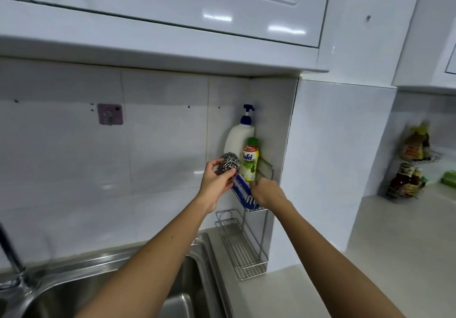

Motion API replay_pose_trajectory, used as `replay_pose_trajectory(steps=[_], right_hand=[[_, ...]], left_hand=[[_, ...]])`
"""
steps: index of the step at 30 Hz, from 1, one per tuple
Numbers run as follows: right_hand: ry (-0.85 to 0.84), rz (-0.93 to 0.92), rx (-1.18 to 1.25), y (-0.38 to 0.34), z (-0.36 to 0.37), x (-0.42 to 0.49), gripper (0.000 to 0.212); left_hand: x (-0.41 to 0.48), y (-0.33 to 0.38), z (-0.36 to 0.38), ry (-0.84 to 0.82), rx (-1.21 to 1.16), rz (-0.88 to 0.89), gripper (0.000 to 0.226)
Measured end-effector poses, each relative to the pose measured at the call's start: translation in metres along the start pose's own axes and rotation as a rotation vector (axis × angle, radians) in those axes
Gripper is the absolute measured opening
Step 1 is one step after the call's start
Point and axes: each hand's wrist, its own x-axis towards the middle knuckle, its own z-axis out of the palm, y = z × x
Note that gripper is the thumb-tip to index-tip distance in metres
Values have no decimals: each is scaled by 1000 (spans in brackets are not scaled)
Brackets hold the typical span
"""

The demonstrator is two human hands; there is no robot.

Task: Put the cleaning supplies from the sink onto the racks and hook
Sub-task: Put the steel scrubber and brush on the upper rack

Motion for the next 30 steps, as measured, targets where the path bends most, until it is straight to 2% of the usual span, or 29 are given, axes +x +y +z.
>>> replay_pose_trajectory(steps=[2, 5, 7, 9, 13, 17, 20, 22, 26, 27, 30], right_hand=[[88, -22, -12, 13, -3, -5, 33], [161, -61, -117, 30, -1, -21, 27], [241, -158, -198, 40, 4, -33, 31], [299, -274, -278, 52, 10, -41, 44], [178, -259, -318, 66, 13, -46, 63], [165, -246, -293, 69, 11, -50, 63], [168, -260, -288, 68, 10, -51, 65], [166, -275, -277, 67, 9, -51, 67], [147, -277, -286, 67, 8, -52, 68], [152, -282, -297, 66, 7, -51, 67], [157, -286, -318, 64, 2, -49, 64]], left_hand=[[-1, -7, 9, -16, 198, 74, 36], [-2, -21, 24, -32, 474, 181, 41], [-3, -29, 35, -48, 610, 240, 42], [-1, -34, 43, -48, 737, 279, 42], [5, -44, 54, -28, 960, 350, 41], [11, -53, 59, -93, 1028, 322, 42], [14, -60, 63, -106, 1265, 319, 40], [14, -65, 64, -62, 1325, 334, 40], [18, -68, 61, 129, 1259, 424, 39], [22, -66, 60, 102, 1292, 372, 44], [31, -55, 57, -121, 1431, 219, 52]])
